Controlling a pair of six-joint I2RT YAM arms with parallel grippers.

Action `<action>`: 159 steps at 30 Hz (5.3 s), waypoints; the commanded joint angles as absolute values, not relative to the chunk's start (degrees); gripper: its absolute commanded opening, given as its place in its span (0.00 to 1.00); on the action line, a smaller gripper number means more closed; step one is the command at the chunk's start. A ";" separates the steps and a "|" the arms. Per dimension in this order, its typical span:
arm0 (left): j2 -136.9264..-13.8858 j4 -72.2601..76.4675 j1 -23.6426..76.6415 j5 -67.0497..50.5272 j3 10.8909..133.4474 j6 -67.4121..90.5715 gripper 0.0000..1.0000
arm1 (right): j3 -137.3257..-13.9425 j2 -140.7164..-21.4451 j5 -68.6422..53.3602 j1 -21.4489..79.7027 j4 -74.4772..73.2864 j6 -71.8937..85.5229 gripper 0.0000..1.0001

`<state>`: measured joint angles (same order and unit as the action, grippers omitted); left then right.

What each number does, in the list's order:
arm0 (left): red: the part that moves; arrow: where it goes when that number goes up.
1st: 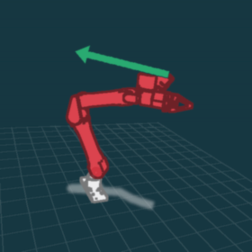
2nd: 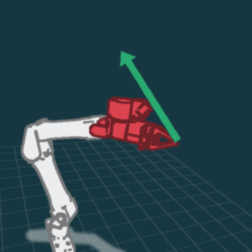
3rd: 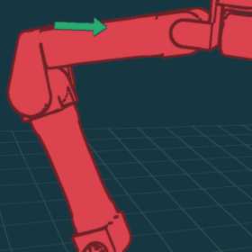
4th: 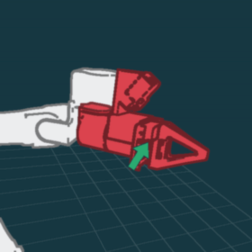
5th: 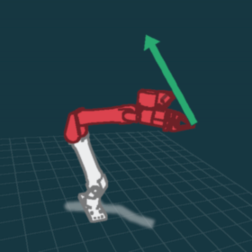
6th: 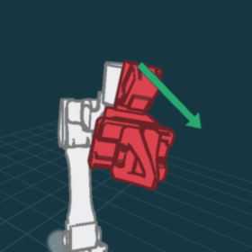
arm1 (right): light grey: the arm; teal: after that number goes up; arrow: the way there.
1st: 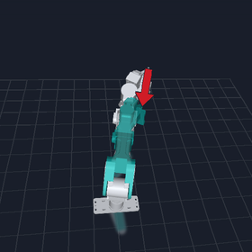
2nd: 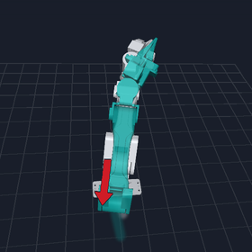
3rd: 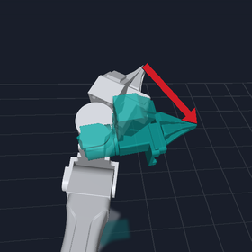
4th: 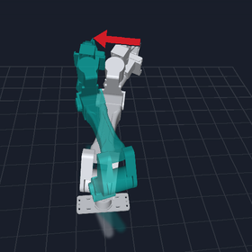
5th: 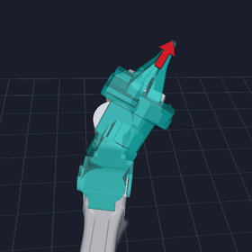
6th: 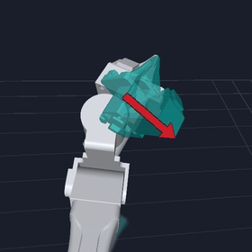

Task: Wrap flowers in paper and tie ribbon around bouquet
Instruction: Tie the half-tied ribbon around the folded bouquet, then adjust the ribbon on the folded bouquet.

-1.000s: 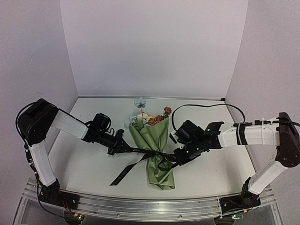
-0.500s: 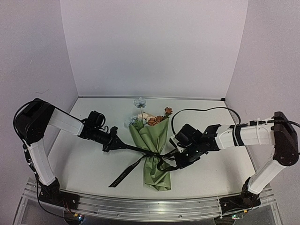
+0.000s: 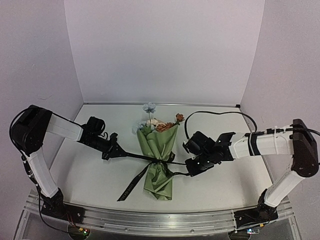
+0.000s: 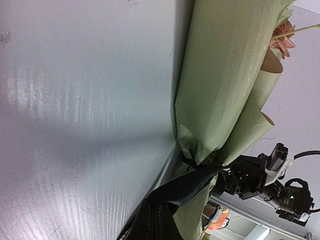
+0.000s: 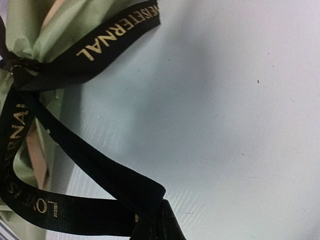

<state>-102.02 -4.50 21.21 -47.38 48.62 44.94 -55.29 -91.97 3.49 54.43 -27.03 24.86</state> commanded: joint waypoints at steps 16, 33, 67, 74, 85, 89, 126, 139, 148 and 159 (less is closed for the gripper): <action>-101.42 -8.84 7.89 -39.31 48.45 41.38 0.00 | -51.23 -93.98 25.36 61.42 -43.81 27.95 0.00; -97.52 -17.06 9.99 -31.43 48.57 31.94 0.00 | -46.90 -93.62 15.46 59.99 -35.74 31.64 0.00; -99.84 -23.38 18.51 -32.85 58.16 24.63 0.00 | -49.38 -84.54 -4.85 58.28 -30.21 28.43 0.51; -100.32 -23.62 19.64 -34.61 59.06 24.10 0.00 | -61.50 -90.90 -4.86 54.63 -32.18 27.79 0.71; -99.60 -20.83 21.94 -36.27 56.71 26.71 0.00 | -83.18 -110.13 -4.45 53.69 -33.36 28.63 0.70; -98.82 -19.78 22.06 -35.92 55.33 28.21 0.00 | -85.02 -113.39 -0.98 54.00 -34.45 29.38 0.70; -95.82 -12.63 23.31 -35.57 48.16 35.88 0.00 | -77.85 -109.77 12.72 60.80 -20.19 32.33 0.73; -95.65 -12.27 23.37 -35.58 47.43 36.31 0.00 | -84.06 -118.00 9.56 61.00 -26.51 34.70 0.74; -94.57 -11.78 23.92 -35.43 45.94 37.01 0.00 | -78.93 -115.87 11.62 60.74 -26.64 36.28 0.68; -90.09 -17.20 25.27 -33.50 46.54 33.30 0.49 | -68.50 -108.69 13.15 57.86 -26.59 39.12 0.56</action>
